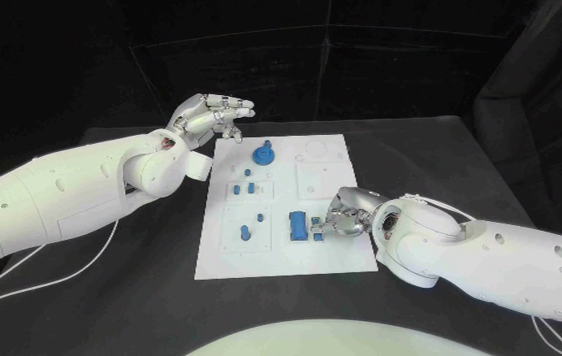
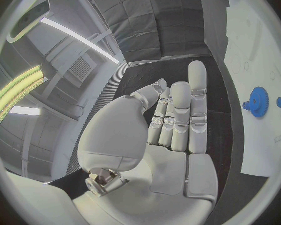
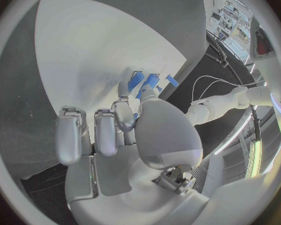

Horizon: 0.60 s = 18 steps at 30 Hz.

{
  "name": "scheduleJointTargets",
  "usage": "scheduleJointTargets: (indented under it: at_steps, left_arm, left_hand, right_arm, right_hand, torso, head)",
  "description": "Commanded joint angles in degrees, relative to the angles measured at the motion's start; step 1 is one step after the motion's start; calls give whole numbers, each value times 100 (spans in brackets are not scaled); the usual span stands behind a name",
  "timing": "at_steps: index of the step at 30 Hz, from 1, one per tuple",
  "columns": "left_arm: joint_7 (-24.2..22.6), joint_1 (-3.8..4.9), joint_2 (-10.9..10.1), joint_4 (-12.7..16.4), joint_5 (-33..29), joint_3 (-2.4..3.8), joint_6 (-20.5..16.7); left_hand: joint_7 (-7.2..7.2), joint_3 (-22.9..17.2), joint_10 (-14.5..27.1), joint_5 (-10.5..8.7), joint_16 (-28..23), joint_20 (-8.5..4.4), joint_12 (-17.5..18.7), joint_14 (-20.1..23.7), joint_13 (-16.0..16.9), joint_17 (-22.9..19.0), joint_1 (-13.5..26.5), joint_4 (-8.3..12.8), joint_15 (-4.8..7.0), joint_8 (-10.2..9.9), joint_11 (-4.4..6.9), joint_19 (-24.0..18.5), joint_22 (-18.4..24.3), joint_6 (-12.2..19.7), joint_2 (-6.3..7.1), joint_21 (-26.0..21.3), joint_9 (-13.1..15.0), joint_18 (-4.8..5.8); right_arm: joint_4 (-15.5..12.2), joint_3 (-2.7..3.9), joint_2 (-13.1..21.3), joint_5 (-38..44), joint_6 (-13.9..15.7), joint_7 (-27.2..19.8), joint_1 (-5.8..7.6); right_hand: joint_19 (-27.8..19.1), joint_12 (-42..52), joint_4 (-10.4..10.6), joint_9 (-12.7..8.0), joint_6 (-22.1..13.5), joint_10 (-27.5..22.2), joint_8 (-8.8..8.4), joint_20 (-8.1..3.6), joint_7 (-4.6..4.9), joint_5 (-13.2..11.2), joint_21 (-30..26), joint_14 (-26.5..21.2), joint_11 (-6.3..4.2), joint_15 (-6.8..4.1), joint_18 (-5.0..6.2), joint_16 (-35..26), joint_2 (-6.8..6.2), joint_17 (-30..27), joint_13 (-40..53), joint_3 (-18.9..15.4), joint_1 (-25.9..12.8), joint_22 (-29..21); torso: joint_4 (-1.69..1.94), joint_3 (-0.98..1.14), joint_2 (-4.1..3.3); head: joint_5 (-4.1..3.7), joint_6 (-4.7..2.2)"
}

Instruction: Assemble the parts on the task board

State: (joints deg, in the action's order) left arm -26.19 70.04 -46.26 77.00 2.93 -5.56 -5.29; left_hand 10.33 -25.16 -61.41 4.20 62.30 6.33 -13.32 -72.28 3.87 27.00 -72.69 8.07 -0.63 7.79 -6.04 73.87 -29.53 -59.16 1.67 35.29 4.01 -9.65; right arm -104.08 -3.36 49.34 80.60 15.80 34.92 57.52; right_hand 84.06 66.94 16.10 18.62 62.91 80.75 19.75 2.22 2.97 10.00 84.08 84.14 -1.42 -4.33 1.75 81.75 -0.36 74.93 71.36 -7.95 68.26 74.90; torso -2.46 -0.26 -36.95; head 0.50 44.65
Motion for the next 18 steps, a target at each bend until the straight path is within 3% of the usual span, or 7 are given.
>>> scheduleJointTargets:
  at_steps: [1, 9, 18]
  left_arm:
    - [-13, 8, -10, 10, -15, 4, 67]
    - [-11, 8, -12, 3, -15, 3, 68]
    - [-10, 7, 2, -7, -15, 3, 75]
  left_hand:
    - [-6, -24, 36, 33, -4, -17, -38, 35, -8, -6, 18, 0, -13, 30, -4, -24, 8, 28, -21, -26, -5, -76]
    - [-6, -24, 36, 33, -4, -17, -38, 35, -8, -6, 18, 0, -13, 30, -4, -24, 8, 28, -21, -26, -5, -76]
    - [-6, -24, 36, 33, -4, -17, -38, 35, -8, -6, 18, 0, -13, 30, -4, -24, 8, 28, -21, -26, -5, -76]
  right_arm:
    - [-72, 1, 91, 80, -19, -245, 6]
    - [-184, 1, 274, 53, -125, -452, 6]
    - [-154, 1, 292, 20, -320, -500, 6]
  right_hand:
    - [42, -18, -37, 14, -22, 18, -8, -22, 11, -42, -2, 331, 32, -26, 33, -9, -30, 163, 10, -38, 158, 851]
    - [43, -22, -15, 27, -26, 16, -6, -20, 15, -109, -2, 332, 37, -24, 32, -6, -44, 169, 12, -100, 167, 853]
    - [39, -28, -32, 37, -29, 12, -4, -19, 14, -140, -7, 331, 36, -23, 34, -11, -41, 164, 10, -121, 224, 849]
  torso:
    - [1, 0, -1]
    - [-18, 5, 4]
    - [12, -5, 1]
  head:
    - [7, 9]
    - [14, 10]
    - [-6, 9]
